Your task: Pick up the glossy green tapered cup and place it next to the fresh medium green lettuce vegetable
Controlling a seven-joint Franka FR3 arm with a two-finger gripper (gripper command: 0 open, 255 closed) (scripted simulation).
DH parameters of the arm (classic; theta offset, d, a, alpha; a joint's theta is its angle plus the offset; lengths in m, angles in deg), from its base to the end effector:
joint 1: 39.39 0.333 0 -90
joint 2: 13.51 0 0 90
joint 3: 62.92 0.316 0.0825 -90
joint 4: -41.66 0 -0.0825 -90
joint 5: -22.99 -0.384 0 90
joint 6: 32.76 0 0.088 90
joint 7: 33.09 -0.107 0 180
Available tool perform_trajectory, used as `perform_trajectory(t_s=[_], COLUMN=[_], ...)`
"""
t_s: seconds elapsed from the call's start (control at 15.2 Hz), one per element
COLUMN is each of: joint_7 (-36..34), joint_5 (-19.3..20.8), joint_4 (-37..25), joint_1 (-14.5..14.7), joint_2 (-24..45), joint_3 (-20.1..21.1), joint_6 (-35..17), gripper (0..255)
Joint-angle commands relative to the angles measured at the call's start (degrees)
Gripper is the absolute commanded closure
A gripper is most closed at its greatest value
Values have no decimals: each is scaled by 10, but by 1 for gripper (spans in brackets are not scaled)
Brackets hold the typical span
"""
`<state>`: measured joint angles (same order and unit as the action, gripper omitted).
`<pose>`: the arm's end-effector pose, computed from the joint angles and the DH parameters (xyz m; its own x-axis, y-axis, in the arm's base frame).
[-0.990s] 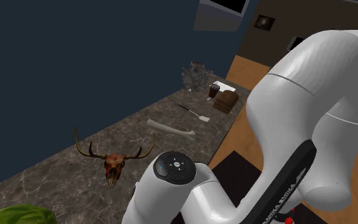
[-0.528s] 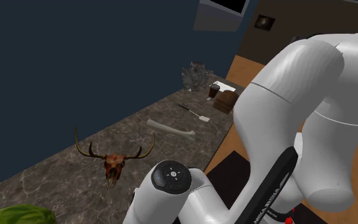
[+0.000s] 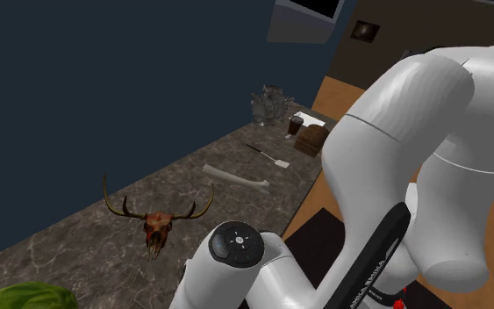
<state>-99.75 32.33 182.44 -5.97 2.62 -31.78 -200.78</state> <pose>0.2014 0.4631 0.2265 0.9963 0.0802 0.0302 0.0852 -0.9633 -0.2545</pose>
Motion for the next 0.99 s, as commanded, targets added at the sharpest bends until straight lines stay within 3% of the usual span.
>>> perform_trajectory(t_s=[0.0,0.13,0.4,0.92], joint_7=[0,0,97,99], joint_5=[0,0,-132,-134], joint_4=[0,0,24,24], joint_1=[0,0,-96,-91], joint_2=[0,0,-94,-95], joint_3=[0,0,111,106], joint_6=[0,0,62,62], gripper=[0,0,0,0])
